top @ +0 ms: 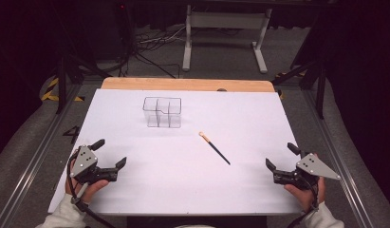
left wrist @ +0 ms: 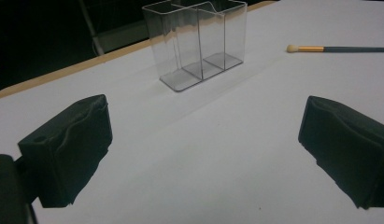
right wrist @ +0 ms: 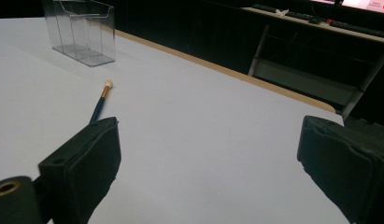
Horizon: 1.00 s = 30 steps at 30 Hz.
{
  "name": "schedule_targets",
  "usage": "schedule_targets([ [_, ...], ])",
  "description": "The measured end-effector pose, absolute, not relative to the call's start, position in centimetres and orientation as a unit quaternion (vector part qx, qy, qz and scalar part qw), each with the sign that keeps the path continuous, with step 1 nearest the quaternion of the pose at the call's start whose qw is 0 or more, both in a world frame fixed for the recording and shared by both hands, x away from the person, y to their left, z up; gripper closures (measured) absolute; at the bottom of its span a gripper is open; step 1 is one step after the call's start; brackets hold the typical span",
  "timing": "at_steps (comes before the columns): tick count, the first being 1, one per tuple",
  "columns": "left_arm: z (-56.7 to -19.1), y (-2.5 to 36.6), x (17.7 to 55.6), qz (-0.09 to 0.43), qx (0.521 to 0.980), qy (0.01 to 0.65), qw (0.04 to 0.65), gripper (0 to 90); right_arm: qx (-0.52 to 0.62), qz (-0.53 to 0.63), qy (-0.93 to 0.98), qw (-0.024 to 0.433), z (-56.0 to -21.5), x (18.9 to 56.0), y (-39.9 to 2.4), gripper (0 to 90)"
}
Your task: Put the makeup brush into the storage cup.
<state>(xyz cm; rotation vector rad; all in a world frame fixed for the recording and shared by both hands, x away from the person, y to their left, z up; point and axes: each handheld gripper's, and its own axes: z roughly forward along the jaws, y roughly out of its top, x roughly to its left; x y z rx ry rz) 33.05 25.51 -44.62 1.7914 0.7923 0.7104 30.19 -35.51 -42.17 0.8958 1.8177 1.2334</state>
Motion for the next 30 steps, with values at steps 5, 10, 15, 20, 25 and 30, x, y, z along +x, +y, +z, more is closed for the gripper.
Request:
schedule_targets([
  [5, -44.8, 25.6, 33.0, 0.292, 0.743, 0.329, 0.505, 3.5, 0.35, 0.477, 0.715, 0.373, -42.2, 30.3, -35.3, 7.2],
  [10, -44.7, 25.6, 32.8, 0.294, 0.747, 0.319, 0.504, 3.6, 0.345, 0.475, 0.723, 0.364, -42.1, 30.4, -34.9, 7.4],
  [15, -44.7, 25.5, 32.9, 0.293, 0.746, 0.322, 0.503, 3.7, 0.339, 0.462, 0.746, 0.34, -41.7, 30.8, -34.2, 9.4],
  [20, -44.8, 25.3, 32.9, 0.289, 0.749, 0.321, 0.502, 3.9, 0.332, 0.441, 0.774, 0.311, -41.1, 31.5, -32.9, 13.0],
  [25, -44.8, 25.3, 32.9, 0.289, 0.746, 0.326, 0.504, 4.1, 0.325, 0.406, 0.803, 0.292, -40.0, 32.6, -30.6, 16.2],
  [30, -44.8, 25.1, 32.9, 0.287, 0.747, 0.324, 0.504, 4.2, 0.317, 0.367, 0.835, 0.259, -39.6, 34.3, -27.8, 17.6],
])
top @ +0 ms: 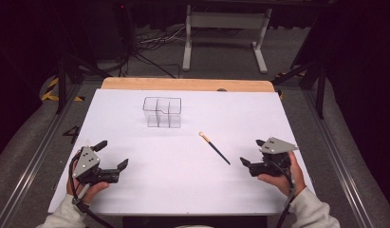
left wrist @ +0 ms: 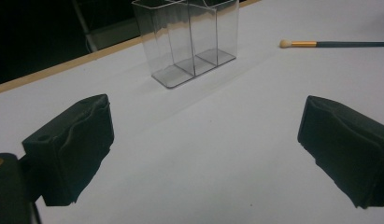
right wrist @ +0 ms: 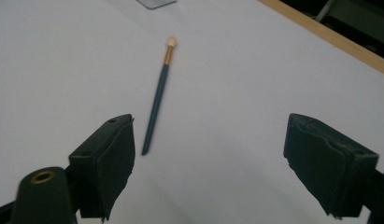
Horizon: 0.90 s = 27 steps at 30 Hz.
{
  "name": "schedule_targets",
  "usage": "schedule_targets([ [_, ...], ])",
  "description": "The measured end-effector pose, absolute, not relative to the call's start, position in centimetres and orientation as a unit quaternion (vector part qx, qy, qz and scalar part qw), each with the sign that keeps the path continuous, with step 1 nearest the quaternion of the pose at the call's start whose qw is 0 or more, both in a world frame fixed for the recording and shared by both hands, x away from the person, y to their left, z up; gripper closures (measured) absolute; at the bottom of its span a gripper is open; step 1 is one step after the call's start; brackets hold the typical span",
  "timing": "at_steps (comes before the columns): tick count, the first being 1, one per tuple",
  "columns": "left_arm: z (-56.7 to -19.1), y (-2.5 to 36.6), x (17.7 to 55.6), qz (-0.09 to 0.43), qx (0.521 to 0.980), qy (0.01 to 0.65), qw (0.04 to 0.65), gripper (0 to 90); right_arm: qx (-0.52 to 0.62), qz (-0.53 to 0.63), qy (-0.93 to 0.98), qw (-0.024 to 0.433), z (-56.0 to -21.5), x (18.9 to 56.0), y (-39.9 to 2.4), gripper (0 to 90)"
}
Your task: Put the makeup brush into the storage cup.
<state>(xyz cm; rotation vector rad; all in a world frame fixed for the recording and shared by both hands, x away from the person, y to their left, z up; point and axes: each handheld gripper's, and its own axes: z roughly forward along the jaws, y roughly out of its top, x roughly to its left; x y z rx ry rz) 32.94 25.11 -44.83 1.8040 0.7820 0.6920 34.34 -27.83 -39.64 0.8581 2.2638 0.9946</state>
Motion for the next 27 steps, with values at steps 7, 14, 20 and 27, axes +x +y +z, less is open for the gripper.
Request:
schedule_targets([
  [7, -44.9, 25.0, 33.0, 0.283, 0.751, 0.323, 0.503, 4.4, 0.302, 0.323, 0.87, 0.22, -39.0, 37.3, -23.5, 18.8],
  [14, -45.0, 25.0, 33.0, 0.279, 0.752, 0.32, 0.504, 4.5, 0.302, 0.261, 0.903, 0.161, -38.9, 40.5, -19.9, 25.0],
  [20, -45.1, 24.9, 33.1, 0.274, 0.755, 0.317, 0.505, 4.6, 0.307, 0.221, 0.916, 0.134, -39.8, 42.6, -17.5, 32.4],
  [27, -45.1, 24.9, 33.1, 0.269, 0.76, 0.315, 0.501, 4.7, 0.334, 0.159, 0.924, 0.097, -41.2, 45.2, -15.7, 52.7],
])
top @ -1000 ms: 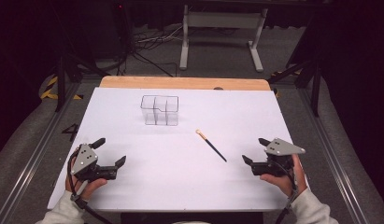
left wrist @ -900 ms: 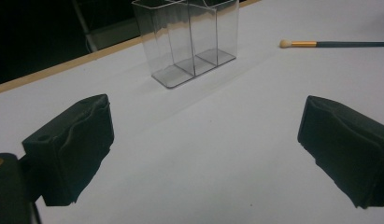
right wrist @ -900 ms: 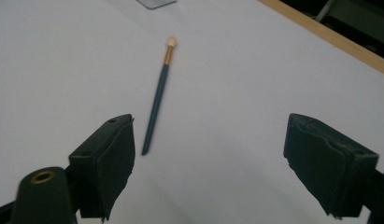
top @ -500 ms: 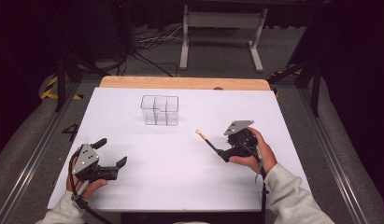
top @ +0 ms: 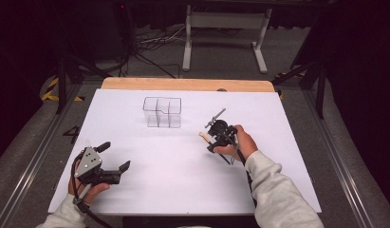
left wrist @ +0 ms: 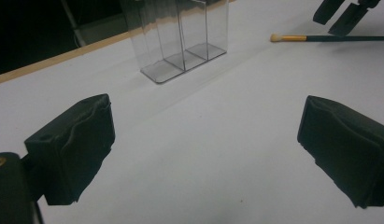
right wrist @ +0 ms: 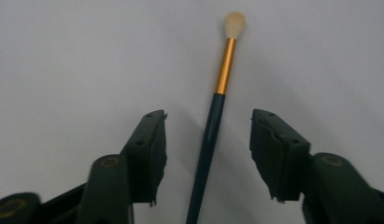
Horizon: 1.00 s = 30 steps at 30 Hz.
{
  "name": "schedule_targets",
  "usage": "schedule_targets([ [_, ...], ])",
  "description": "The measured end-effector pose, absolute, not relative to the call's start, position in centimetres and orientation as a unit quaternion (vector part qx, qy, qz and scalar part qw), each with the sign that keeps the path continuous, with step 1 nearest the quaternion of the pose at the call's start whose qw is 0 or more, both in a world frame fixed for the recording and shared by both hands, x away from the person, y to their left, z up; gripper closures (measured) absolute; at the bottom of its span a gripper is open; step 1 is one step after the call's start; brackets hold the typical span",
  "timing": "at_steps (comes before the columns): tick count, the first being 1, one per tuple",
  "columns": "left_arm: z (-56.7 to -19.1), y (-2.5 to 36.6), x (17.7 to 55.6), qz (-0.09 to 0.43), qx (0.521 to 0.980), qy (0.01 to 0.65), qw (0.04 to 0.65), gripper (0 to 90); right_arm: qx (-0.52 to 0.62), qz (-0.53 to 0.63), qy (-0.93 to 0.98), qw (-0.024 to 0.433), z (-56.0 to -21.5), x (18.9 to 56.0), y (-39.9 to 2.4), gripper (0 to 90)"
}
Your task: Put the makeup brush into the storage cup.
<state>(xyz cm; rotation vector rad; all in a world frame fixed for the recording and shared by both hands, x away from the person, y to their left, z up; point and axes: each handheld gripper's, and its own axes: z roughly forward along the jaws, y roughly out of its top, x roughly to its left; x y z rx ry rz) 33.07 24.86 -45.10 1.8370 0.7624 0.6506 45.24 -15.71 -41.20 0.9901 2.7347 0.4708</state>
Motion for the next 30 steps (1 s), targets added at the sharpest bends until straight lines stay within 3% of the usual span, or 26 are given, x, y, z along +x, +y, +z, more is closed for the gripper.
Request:
schedule_targets([
  [4, -45.1, 24.9, 33.1, 0.267, 0.761, 0.315, 0.501, 4.9, 0.344, 0.148, 0.923, 0.09, -41.5, 45.9, -15.5, 61.9],
  [6, -45.2, 24.8, 33.1, 0.267, 0.764, 0.313, 0.498, 4.9, 0.346, 0.118, 0.927, 0.081, -42.2, 46.5, -15.0, 71.0],
  [10, -45.2, 24.7, 33.1, 0.266, 0.764, 0.313, 0.497, 5.0, 0.347, 0.109, 0.929, 0.067, -42.1, 46.9, -14.9, 74.5],
  [13, -45.2, 24.6, 33.1, 0.262, 0.766, 0.312, 0.497, 5.2, 0.337, 0.106, 0.933, 0.07, -42.1, 46.7, -14.5, 83.6],
  [22, -45.3, 24.5, 33.2, 0.256, 0.766, 0.314, 0.499, 5.6, 0.343, 0.15, 0.925, 0.066, -42.2, 46.2, -15.9, 83.8],
  [30, -45.1, 24.3, 33.2, 0.255, 0.765, 0.317, 0.5, 5.6, 0.354, 0.262, 0.894, 0.078, -40.1, 44.9, -18.2, 83.8],
])
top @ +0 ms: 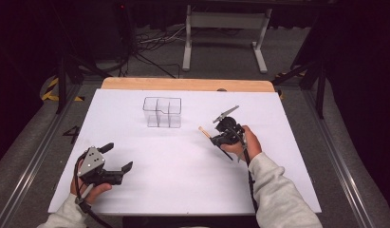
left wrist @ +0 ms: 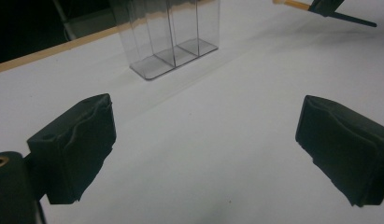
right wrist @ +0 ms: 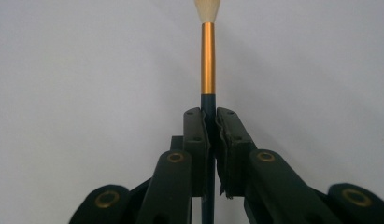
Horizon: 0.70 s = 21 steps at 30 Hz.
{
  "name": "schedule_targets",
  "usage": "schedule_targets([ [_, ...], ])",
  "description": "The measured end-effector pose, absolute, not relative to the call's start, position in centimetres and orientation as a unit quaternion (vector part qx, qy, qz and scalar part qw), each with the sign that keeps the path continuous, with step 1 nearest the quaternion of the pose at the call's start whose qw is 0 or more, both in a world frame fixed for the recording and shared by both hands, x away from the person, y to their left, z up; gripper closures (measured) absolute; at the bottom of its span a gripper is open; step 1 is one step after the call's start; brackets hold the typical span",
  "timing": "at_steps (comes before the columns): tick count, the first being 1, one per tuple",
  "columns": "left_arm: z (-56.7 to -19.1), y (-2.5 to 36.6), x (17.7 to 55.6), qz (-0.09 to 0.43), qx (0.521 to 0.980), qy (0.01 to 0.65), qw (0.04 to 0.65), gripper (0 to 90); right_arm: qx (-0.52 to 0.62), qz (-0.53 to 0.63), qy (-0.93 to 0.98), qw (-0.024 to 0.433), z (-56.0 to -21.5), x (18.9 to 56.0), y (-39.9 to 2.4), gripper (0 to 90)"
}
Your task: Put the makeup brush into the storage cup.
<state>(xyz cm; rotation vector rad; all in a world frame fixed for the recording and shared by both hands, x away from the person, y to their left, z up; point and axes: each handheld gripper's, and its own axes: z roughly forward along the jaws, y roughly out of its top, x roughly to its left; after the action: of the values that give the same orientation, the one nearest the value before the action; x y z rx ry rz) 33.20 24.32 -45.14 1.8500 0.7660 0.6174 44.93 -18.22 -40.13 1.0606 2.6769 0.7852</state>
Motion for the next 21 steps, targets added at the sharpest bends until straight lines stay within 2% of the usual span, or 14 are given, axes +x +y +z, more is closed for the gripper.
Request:
schedule_targets([
  [10, -44.7, 24.6, 33.3, 0.244, 0.747, 0.33, 0.522, 6.8, 0.334, 0.407, 0.841, 0.123, -38.2, 42.3, -20.1, 83.9],
  [21, -43.2, 22.7, 34.2, 0.21, 0.739, 0.314, 0.558, 10.2, 0.301, 0.488, 0.807, 0.142, -39.0, 40.5, -20.6, 83.8],
])
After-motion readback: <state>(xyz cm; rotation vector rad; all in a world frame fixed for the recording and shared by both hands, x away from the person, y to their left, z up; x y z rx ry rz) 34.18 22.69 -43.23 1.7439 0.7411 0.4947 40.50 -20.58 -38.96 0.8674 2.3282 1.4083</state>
